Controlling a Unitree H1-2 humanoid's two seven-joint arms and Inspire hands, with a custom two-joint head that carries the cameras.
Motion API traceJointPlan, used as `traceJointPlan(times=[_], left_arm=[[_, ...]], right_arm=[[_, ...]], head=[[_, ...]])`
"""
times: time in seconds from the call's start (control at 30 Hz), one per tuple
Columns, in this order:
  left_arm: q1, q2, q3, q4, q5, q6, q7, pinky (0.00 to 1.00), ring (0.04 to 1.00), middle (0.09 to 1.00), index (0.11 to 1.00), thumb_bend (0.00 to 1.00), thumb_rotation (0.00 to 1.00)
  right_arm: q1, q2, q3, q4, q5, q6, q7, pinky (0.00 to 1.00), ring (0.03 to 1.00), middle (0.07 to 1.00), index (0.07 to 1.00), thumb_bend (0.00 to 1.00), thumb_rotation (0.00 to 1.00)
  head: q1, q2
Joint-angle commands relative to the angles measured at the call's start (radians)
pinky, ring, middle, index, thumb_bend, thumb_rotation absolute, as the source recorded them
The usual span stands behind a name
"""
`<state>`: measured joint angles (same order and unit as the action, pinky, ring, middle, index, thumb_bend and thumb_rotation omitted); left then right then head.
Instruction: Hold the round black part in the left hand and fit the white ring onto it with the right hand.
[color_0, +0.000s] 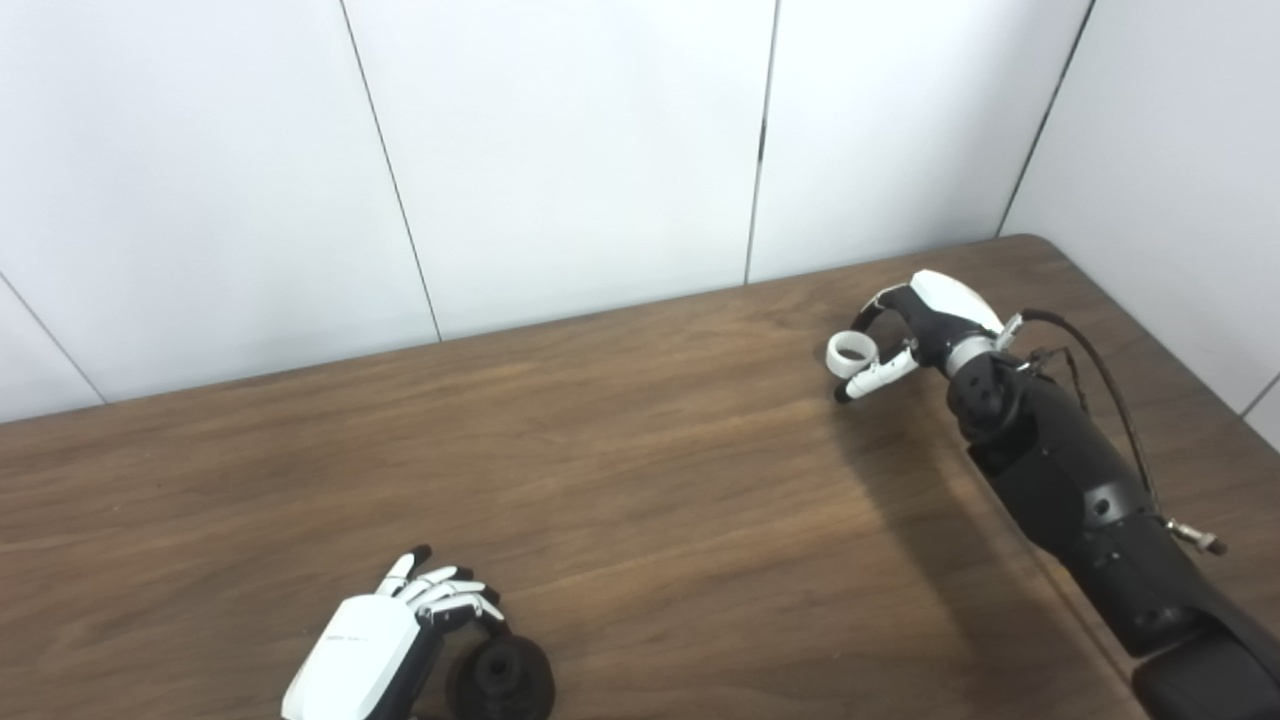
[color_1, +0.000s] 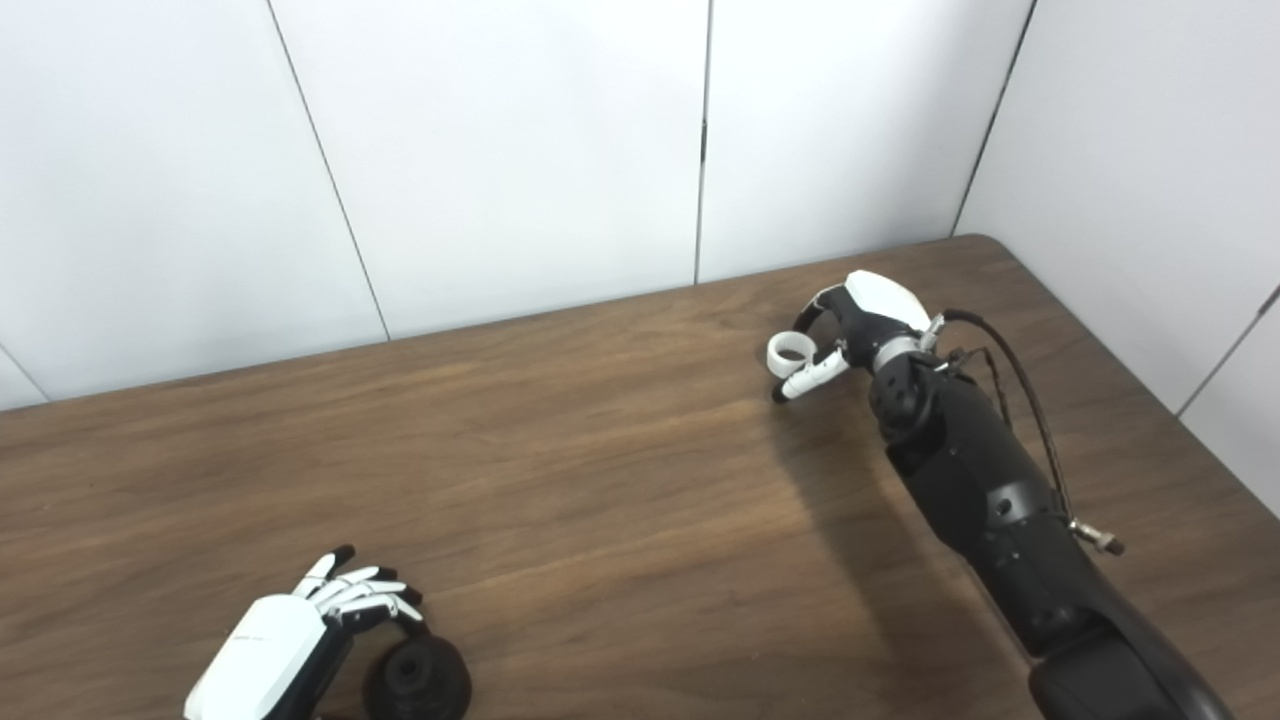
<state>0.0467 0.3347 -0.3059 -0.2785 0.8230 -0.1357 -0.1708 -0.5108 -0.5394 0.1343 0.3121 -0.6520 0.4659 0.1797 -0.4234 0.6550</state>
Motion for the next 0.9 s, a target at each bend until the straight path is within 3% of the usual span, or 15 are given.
traceJointPlan(times=[0.0, 0.43, 0.87], left_arm=[[0.001, 0.021, 0.008, 0.0, 0.017, -0.003, -0.002, 0.98, 0.851, 0.756, 0.484, 0.52, 0.05], [0.002, 0.02, 0.009, -0.005, 0.013, -0.004, -0.004, 0.98, 0.849, 0.753, 0.484, 0.52, 0.05], [0.003, 0.02, 0.008, -0.009, 0.02, -0.003, -0.005, 0.98, 0.85, 0.754, 0.484, 0.52, 0.05]], right_arm=[[-0.058, -0.024, -0.026, -0.008, -0.02, 0.004, -0.014, 0.81, 0.94, 0.89, 0.677, 0.84, 0.25], [-0.05, -0.017, -0.053, -0.02, -0.032, 0.004, 0.001, 0.81, 0.947, 0.897, 0.67, 0.81, 0.24], [-0.057, -0.012, -0.025, -0.025, -0.021, -0.001, -0.015, 0.79, 0.913, 0.868, 0.65, 0.84, 0.23]], head=[[-0.001, 0.0], [0.003, 0.001], [0.005, 0.004]])
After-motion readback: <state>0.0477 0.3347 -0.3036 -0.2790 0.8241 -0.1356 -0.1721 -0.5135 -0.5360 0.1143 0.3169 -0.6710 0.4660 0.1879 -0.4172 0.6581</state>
